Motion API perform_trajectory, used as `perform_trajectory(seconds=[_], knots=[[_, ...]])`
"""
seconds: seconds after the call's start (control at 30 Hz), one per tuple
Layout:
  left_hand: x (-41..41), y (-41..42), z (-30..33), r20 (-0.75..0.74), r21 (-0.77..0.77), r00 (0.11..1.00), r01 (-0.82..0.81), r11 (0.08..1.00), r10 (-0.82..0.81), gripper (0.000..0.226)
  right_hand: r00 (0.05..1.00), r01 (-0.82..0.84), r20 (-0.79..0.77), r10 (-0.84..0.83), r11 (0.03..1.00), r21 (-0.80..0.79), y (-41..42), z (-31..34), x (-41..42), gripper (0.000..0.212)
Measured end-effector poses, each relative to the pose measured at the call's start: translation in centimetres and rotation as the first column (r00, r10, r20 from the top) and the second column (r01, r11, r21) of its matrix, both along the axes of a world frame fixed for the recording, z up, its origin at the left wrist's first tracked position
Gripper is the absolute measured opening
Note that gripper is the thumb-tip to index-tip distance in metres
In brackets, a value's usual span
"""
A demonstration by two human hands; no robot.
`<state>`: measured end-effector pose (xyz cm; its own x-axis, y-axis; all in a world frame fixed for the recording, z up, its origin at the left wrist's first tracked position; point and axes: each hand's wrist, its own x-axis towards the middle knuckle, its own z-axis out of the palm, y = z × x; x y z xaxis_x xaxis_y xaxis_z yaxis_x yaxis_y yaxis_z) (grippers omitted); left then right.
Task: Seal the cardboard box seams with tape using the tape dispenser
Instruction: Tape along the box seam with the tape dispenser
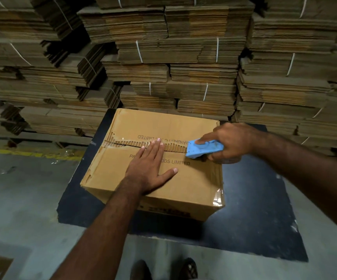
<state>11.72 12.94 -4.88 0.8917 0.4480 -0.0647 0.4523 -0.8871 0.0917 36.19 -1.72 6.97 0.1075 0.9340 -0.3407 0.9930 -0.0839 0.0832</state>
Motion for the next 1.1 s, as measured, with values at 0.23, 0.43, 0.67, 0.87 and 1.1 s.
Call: perform_trajectory(seconds=[0.23, 0.43, 0.67, 0.87, 1.1], knots=[[0.9, -1.5, 0.1, -0.013, -0.022, 1.000, -0.014, 1.000, 0.014, 0.099, 0.998, 0.000, 0.068, -0.001, 1.000, 0.010, 1.6, -0.3, -1.4, 0.061], [4.0, -3.9, 0.1, 0.008, -0.038, 0.995, 0.099, 0.994, -0.099, 0.093, 0.996, 0.005, 0.084, -0.006, 1.000, 0.015, 1.3, -0.2, -1.6, 0.060], [5.3, -3.6, 0.0, 0.013, -0.050, 0.994, 0.111, 0.993, -0.111, 0.092, 0.997, 0.010, 0.076, -0.010, 1.000, 0.008, 1.5, -0.1, -1.3, 0.061], [5.3, -3.7, -0.2, -0.024, -0.028, 0.996, 0.083, 0.996, -0.084, 0.092, 0.998, -0.010, 0.055, 0.012, 1.000, -0.029, 1.8, 0.1, -0.8, 0.061], [5.0, -3.7, 0.0, -0.043, -0.023, 0.996, 0.079, 0.997, -0.080, 0.094, 0.998, 0.059, -0.014, -0.060, 0.996, -0.073, -3.0, 1.2, 2.6, 0.060]])
